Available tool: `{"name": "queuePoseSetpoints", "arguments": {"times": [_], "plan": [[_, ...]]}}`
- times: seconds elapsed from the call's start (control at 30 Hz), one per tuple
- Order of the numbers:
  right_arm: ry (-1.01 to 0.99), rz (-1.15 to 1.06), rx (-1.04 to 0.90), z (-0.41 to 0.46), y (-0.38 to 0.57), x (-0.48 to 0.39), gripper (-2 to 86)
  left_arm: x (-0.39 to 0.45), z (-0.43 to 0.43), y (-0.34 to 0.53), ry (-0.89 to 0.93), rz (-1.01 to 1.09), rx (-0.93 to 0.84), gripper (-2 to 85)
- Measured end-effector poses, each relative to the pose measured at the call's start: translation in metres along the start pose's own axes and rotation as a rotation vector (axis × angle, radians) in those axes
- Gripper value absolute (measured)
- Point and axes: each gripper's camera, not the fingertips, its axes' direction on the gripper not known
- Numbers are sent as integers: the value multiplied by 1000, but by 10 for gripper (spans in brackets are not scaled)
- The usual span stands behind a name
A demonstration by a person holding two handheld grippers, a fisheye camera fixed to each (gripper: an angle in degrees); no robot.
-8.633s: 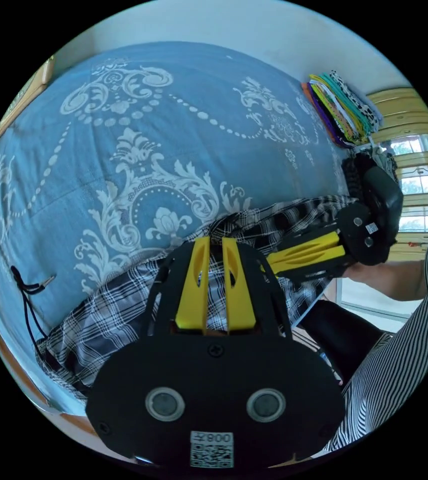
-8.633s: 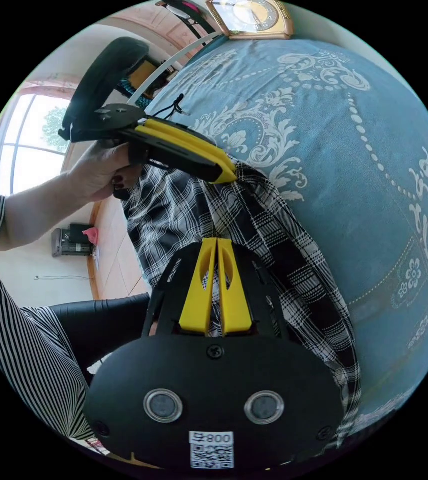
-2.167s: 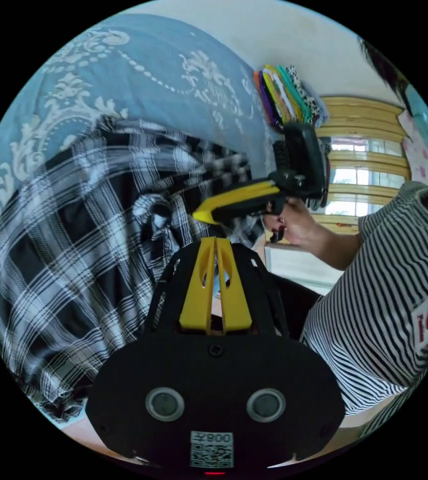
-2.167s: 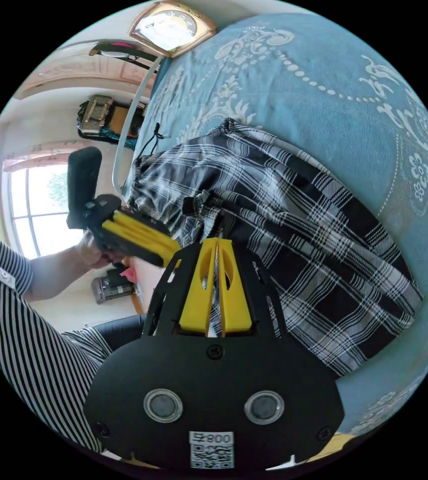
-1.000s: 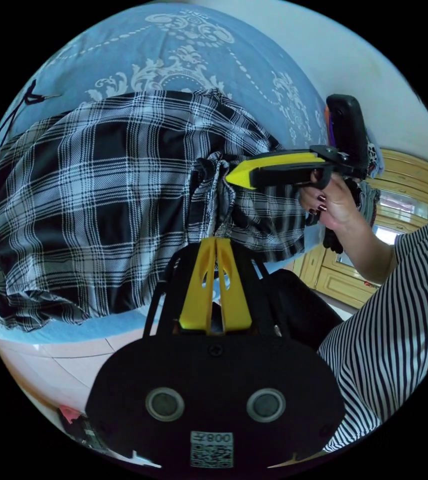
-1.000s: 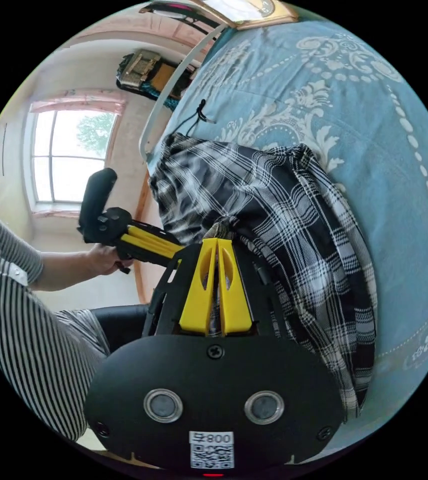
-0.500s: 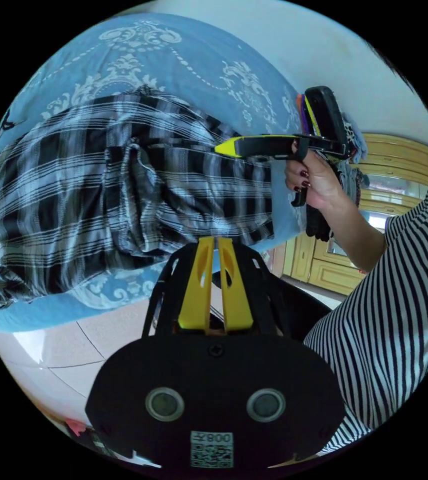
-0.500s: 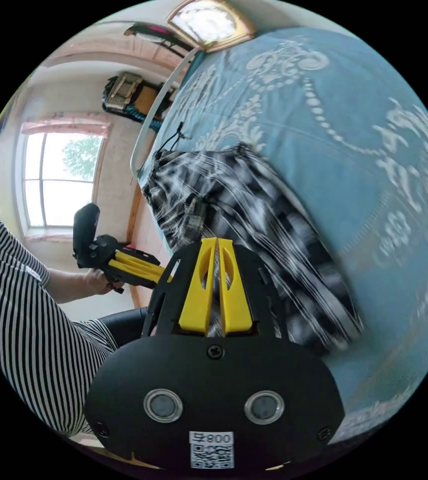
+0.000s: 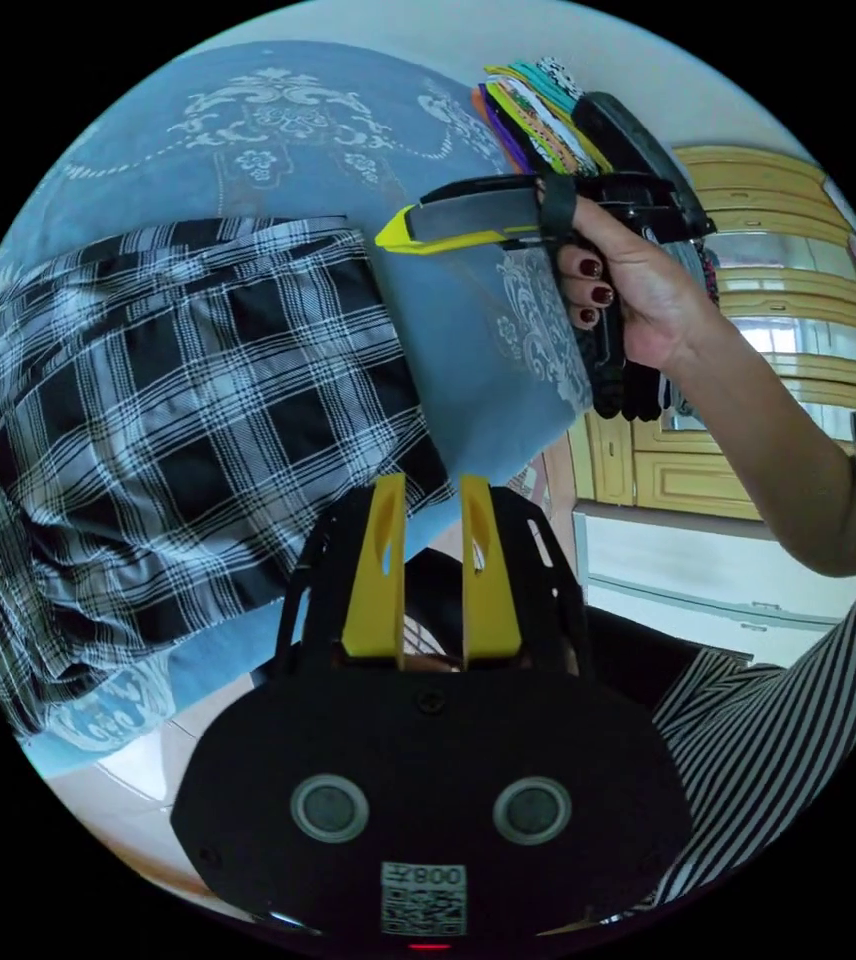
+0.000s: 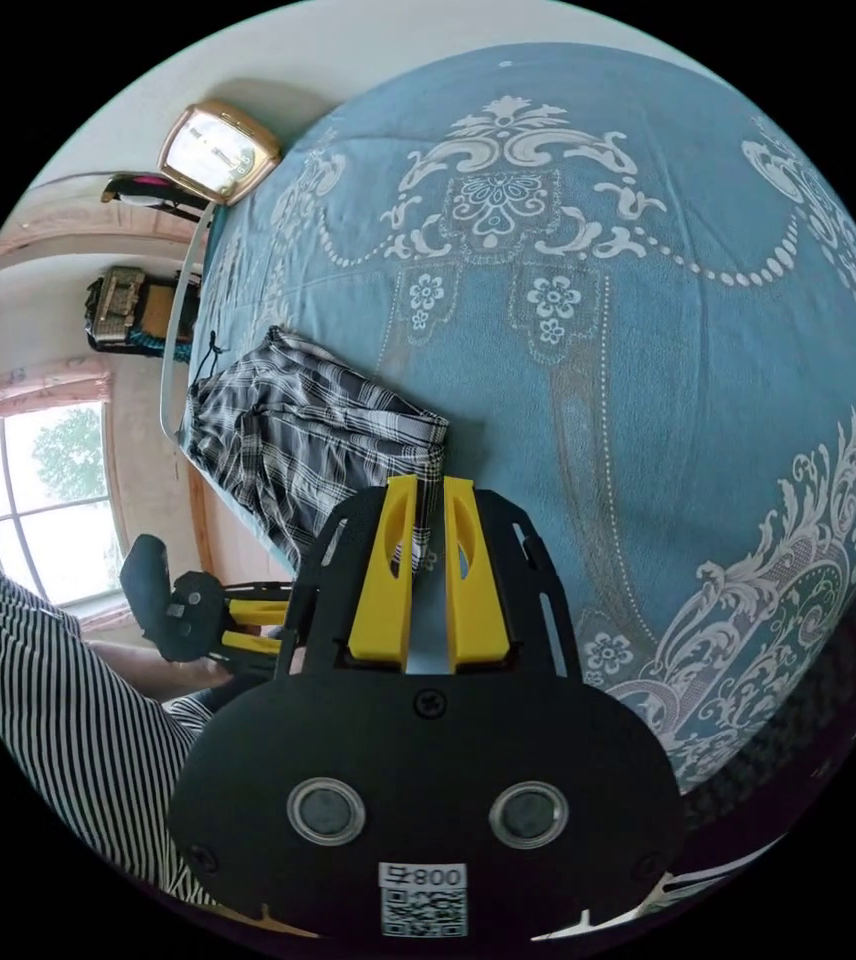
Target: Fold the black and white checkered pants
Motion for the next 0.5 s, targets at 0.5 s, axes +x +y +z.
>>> {"name": "queuePoseSetpoints", "arguments": {"times": [0.5], "plan": [[-22, 9, -29, -32, 7, -3, 68, 16, 12, 49, -92, -51, -58, 27]]}}
